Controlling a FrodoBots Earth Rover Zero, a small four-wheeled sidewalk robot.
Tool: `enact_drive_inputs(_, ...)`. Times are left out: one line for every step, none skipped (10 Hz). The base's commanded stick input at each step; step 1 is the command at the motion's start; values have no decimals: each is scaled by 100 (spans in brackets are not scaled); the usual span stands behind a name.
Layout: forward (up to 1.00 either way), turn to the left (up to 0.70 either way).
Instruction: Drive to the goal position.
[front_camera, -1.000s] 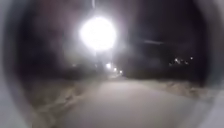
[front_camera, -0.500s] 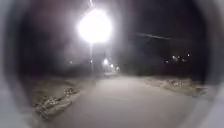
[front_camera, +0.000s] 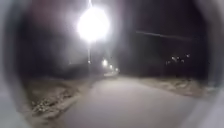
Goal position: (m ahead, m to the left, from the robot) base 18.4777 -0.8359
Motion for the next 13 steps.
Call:
enact_drive_inputs(100, 3)
enact_drive_inputs(100, 3)
enact_drive_inputs(100, 3)
enact_drive_inputs(100, 2)
enact_drive_inputs(100, 2)
enact_drive_inputs(100, 2)
enact_drive_inputs(100, 3)
enact_drive_inputs(100, 3)
enact_drive_inputs(100, 3)
enact_drive_inputs(100, 3)
enact_drive_inputs(100, 3)
enact_drive_inputs(100, 3)
enact_drive_inputs(100, 3)
